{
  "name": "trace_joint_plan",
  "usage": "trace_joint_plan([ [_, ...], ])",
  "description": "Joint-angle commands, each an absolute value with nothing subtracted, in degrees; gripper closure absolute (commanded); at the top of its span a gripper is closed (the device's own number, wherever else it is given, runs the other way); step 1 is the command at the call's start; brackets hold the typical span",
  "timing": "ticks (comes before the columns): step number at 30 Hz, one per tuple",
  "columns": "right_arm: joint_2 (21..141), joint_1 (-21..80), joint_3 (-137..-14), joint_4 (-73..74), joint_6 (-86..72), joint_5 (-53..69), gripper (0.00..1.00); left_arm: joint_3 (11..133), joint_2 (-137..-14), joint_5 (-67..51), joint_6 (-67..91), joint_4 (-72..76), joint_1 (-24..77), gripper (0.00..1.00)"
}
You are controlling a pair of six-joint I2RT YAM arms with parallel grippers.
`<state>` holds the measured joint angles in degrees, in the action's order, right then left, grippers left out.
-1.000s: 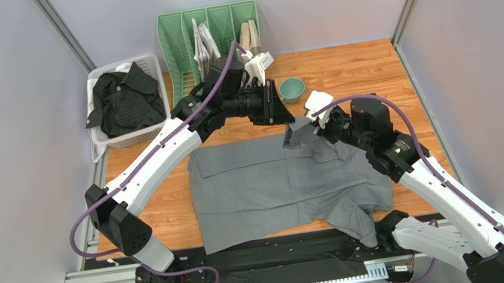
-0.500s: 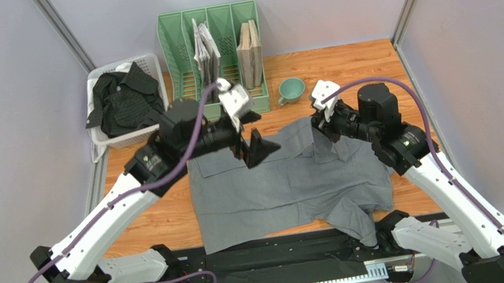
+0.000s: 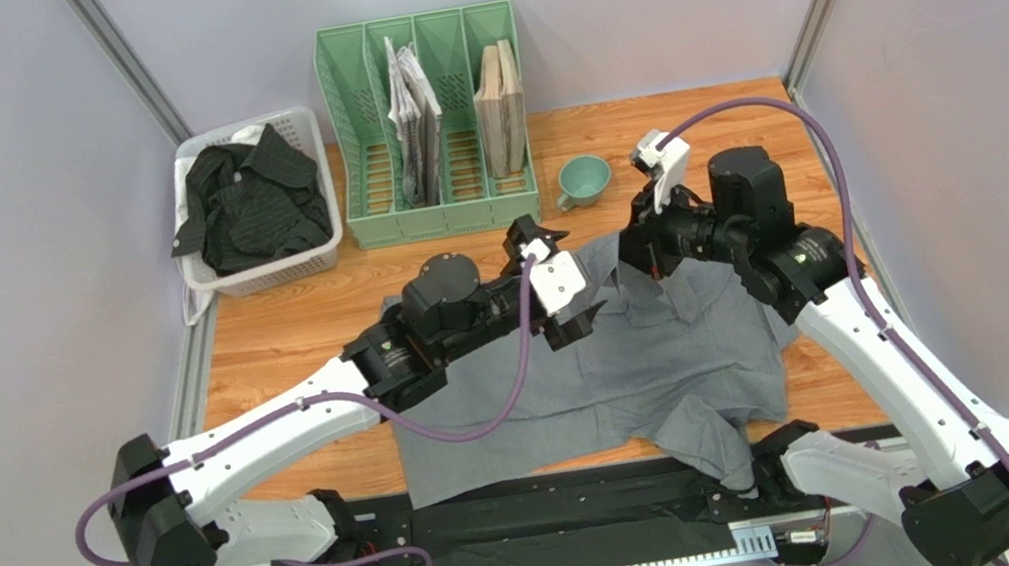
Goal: Fold and stack the long sleeve shirts
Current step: Fold the shirt
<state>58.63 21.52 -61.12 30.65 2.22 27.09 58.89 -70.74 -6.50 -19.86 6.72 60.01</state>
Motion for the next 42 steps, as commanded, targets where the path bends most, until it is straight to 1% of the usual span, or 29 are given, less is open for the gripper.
trace_joint_plan([
  [1,58.1,20.3,-63.54,30.06,-3.07,29.71,1.0,63.1,-74.26,-4.83,-23.3,11.61,60.47,0.01],
  [5,57.83,19.69,-64.07,30.32,-4.13,29.8,1.0,63.89,-75.76,-7.21,-23.2,11.25,60.47,0.01],
  [6,57.57,19.25,-64.16,30.5,-4.3,30.4,1.0,64.68,-76.11,-7.03,-23.73,11.16,60.47,0.02],
  [7,57.31,19.16,-64.33,30.59,-4.22,31.11,1.0,65.38,-77.07,-6.34,-24.17,10.2,60.47,0.1],
  [8,56.96,19.07,-64.34,30.93,-4.04,31.98,1.0,67.3,-77.52,-4.24,-24.95,9.41,60.38,0.35],
  [9,56.08,18.72,-64.25,31.29,-2.82,32.34,1.0,68.28,-77.87,-3.26,-25.48,7.93,60.29,0.52],
  [10,55.55,18.81,-64.16,31.99,-1.94,32.43,1.0,69.42,-78.22,-2.64,-26.27,7.13,59.94,0.89],
  [11,55.2,18.72,-64.16,33.38,-0.98,32.34,1.0,71.96,-78.4,-2.72,-26.45,6.16,59.07,1.0],
  [12,54.76,18.29,-64.16,34.27,1.47,32.26,1.0,73.81,-78.57,-3.42,-26.11,2.76,58.54,1.0],
  [14,53.7,17.49,-64.16,36.28,3.15,31.73,0.91,80.29,-79.62,-8.32,-24.09,-2.26,56.09,1.0],
  [15,53.61,15.75,-64.25,37.26,4.12,31.73,0.84,82.42,-80.15,-9.39,-23.12,-6.03,55.29,1.0],
  [17,53.7,13.29,-65.03,39.97,7.72,30.94,0.59,88.64,-82.52,-11.24,-20.24,-9.48,53.1,1.0],
  [19,54.05,6.97,-65.65,41.39,11.75,31.99,0.34,92.35,-85.85,-11.34,-18.12,-13.7,51.69,1.0],
  [20,55.01,2.68,-66.52,42.88,13.08,32.95,0.29,96.38,-87.26,-11.34,-15.32,-15.1,50.03,1.0],
  [21,55.72,0.55,-66.97,43.5,14.92,33.57,0.27,98.33,-88.75,-11.34,-14.08,-17.99,49.14,1.0],
  [23,58.51,-5.68,-68.11,46.82,20.7,36.19,0.25,104.11,-93.06,-10.98,-9.7,-20.38,46.42,1.0],
  [25,60.98,-7.99,-70.04,49.82,25.03,37.78,0.25,107.91,-97.53,-10.46,-7.22,-24.33,44.92,1.0],
  [26,63.43,-8.96,-70.74,52.79,30.1,38.31,0.27,111.5,-98.95,-10.55,-6.08,-25.65,43.52,1.0],
  [27,64.76,-9.14,-71.62,54.04,31.97,38.15,0.29,113.01,-100.18,-10.89,-3.89,-27.58,42.81,1.0],
  [30,68.45,-9.23,-71.63,57.04,38.57,37.27,0.4,116.36,-103.79,-12.04,-1.07,-29.7,40.87,1.0],
  [31,68.9,-9.23,-70.24,56.87,39.37,37.09,0.47,116.8,-105.02,-10.3,-0.62,-30.14,40.61,1.0],
  [34,69.26,-9.23,-65.33,53.1,40.78,35.51,0.54,117.25,-106.52,-4.42,2.26,-30.67,38.94,1.0],
  [37,67.95,-9.05,-59.44,47.91,43.41,35.16,0.54,118.38,-107.84,-0.2,6.13,-32.34,35.43,1.0],
  [39,67.5,-8.62,-56.97,44.57,44.9,35.51,0.53,118.65,-108.37,-0.18,7.12,-33.13,34.28,1.0],
  [42,67.94,-6.51,-53.53,40.27,47.46,34.37,0.49,117.78,-108.54,-2.36,7.38,-33.13,33.4,1.0],
])
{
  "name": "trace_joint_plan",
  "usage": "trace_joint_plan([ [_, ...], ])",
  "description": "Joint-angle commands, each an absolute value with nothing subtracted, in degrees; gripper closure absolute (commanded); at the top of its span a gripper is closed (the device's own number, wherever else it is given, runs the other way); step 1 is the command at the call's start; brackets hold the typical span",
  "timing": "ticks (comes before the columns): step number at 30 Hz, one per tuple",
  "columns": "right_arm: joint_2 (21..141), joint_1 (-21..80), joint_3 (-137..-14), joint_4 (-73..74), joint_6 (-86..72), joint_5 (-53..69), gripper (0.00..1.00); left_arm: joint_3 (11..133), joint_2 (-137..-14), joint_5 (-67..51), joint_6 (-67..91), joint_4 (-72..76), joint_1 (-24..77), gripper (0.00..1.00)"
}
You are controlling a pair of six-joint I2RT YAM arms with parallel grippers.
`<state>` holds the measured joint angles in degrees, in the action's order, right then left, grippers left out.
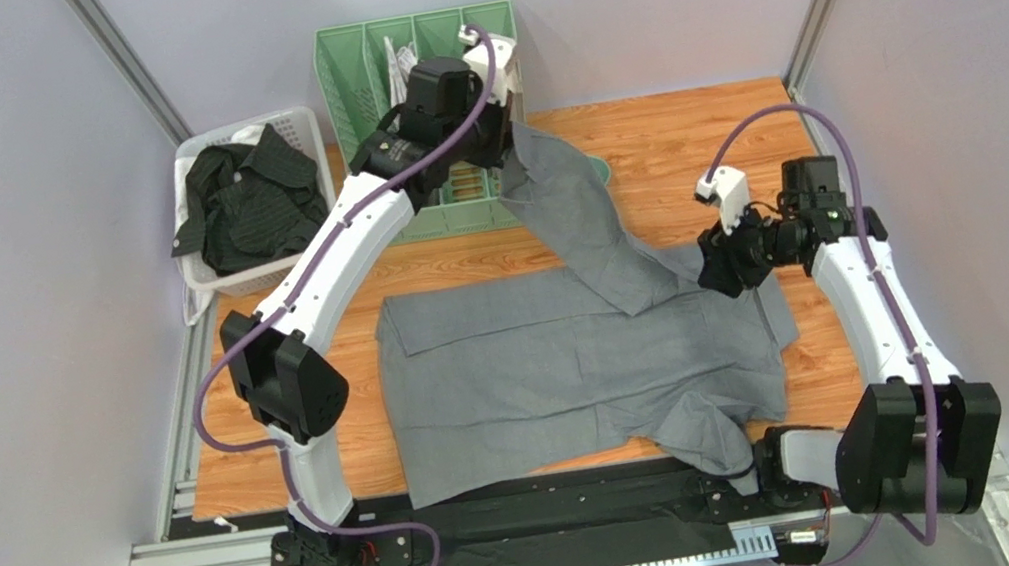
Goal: Fold and stack the long sleeve shirts
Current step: Fold the shirt
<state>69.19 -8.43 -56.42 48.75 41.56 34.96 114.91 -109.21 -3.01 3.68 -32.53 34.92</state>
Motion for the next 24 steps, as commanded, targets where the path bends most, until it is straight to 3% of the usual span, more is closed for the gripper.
trace_joint_plan([
  [1,68.46,-5.98,-53.26,39.21,48.07,34.1,0.47,117.51,-108.63,-4.03,7.47,-32.96,33.4,1.0],
  [9,80.67,-3.34,-57.92,36.83,47.55,31.29,0.47,116.37,-108.2,-6.59,6.95,-32.61,33.14,1.0],
  [18,86.57,-2.81,-58.36,31.03,47.11,25.32,0.51,114.61,-106.79,-12.21,5.45,-30.85,32.43,1.0],
  [21,88.76,-2.9,-59.5,31.29,46.85,23.91,0.61,114.52,-107.4,-13.53,4.75,-30.41,32.43,1.0],
  [24,91.31,-2.9,-60.9,31.81,46.06,23.91,0.79,115.22,-108.8,-13.54,3.78,-29.97,32.43,1.0],
])
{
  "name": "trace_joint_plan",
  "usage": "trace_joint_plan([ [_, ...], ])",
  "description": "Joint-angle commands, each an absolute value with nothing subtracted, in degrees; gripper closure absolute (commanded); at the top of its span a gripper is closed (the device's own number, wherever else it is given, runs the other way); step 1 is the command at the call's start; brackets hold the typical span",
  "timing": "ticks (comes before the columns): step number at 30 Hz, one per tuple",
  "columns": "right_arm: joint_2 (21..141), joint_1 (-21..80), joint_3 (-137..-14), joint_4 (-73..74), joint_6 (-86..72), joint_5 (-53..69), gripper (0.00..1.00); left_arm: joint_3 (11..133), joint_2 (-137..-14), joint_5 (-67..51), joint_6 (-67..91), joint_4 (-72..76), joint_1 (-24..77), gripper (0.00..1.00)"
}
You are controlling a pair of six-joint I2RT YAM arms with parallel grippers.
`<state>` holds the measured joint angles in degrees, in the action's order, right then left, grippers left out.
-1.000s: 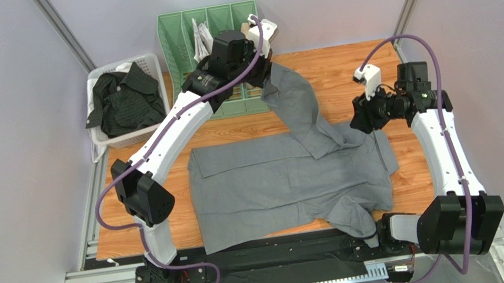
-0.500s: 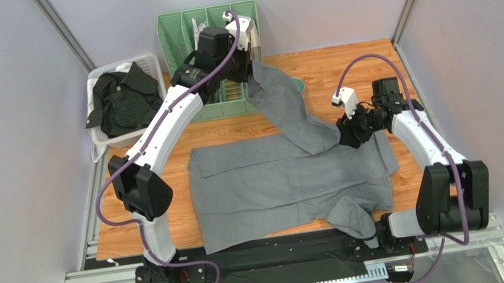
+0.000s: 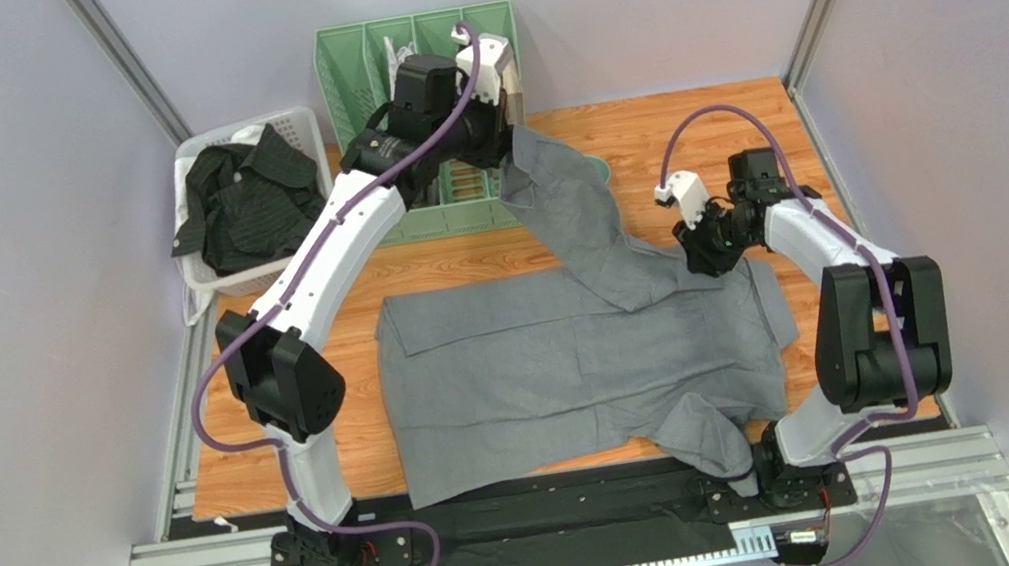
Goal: Fold and stack the long sleeve shirts
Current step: Fold the shirt
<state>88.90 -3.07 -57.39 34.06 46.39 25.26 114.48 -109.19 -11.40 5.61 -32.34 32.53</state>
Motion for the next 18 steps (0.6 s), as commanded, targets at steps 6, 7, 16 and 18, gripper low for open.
trace_joint_plan([
  [6,96.15,-3.25,-66.26,35.59,42.63,26.27,1.0,116.45,-112.23,-14.76,-1.81,-27.33,30.76,0.9],
  [7,96.5,-3.25,-66.79,36.38,42.02,26.8,1.0,117.15,-112.24,-15.03,-3.76,-27.94,30.59,0.82],
  [16,99.67,-4.66,-73.38,44.8,40.52,28.65,1.0,83.62,-91.15,-33.57,-17.46,-18.1,32.94,0.22],
  [18,99.67,-4.75,-74.09,46.66,40.52,29.0,1.0,83.84,-93.59,-32.79,-21.51,-20.99,37.94,0.24],
])
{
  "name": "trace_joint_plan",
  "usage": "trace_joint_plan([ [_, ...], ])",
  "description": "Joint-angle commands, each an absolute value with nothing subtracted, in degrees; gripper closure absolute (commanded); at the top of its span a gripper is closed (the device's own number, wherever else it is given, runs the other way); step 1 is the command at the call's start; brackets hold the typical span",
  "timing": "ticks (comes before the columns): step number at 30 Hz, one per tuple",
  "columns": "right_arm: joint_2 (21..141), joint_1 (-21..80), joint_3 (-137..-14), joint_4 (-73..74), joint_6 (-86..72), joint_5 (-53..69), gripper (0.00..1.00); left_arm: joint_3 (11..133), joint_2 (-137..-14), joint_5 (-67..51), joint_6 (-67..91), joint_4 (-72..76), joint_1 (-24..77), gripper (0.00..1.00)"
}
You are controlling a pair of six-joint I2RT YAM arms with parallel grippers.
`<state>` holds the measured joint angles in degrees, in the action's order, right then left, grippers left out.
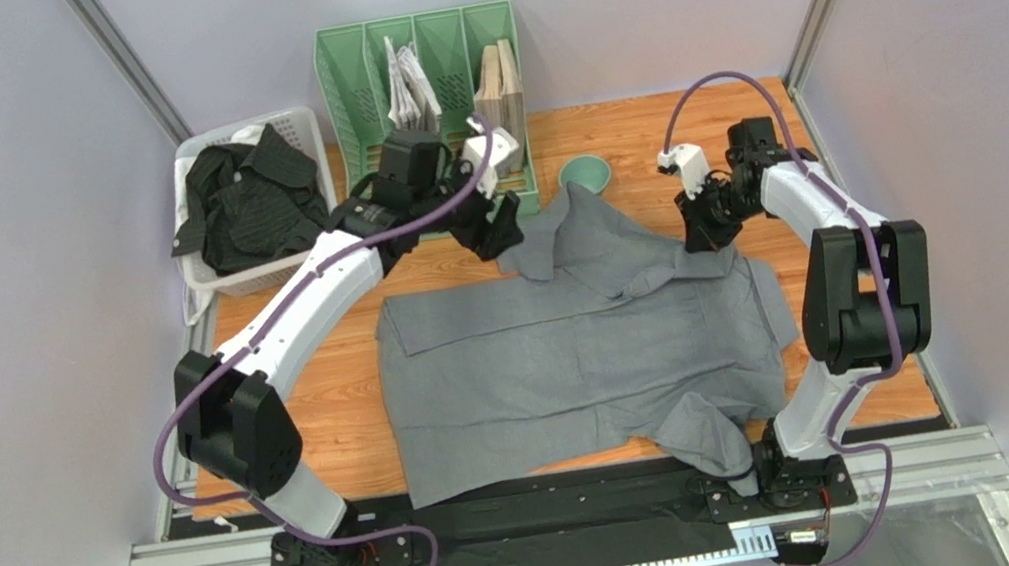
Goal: Fold and stack the long sleeve shirts
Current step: Fold the shirt
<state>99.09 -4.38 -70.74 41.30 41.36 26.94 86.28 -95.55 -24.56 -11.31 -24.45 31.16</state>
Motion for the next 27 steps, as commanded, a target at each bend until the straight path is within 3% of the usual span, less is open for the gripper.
trace_joint_plan([
  [1,99.32,-5.01,-74.44,48.24,40.34,29.44,0.98,84.28,-94.82,-32.87,-24.14,-21.27,39.36,0.25],
  [2,99.23,-5.1,-74.7,49.12,40.25,29.62,0.92,84.55,-96.14,-33.39,-24.69,-20.57,40.59,0.26],
  [3,99.23,-5.27,-74.97,50.0,40.08,29.71,0.74,85.51,-99.72,-33.4,-24.87,-20.83,42.78,0.27],
  [6,99.05,-6.41,-75.76,52.9,39.99,29.97,0.54,91.48,-108.35,-31.66,-27.33,-23.37,46.56,0.3],
  [10,99.32,-7.29,-75.68,55.63,41.13,29.27,0.45,95.45,-114.43,-30.85,-29.27,-21.38,48.25,0.29],
  [14,100.81,-7.38,-75.32,54.58,40.61,27.95,0.46,97.47,-118.9,-29.18,-29.53,-18.81,49.04,0.28],
  [24,104.41,-7.38,-76.2,53.96,40.17,25.66,0.73,101.42,-124.63,-29.52,-27.6,-15.21,50.27,0.28],
  [27,104.68,-7.38,-76.9,54.31,40.34,25.05,0.76,103.09,-126.03,-29.88,-27.51,-15.82,51.24,0.28],
])
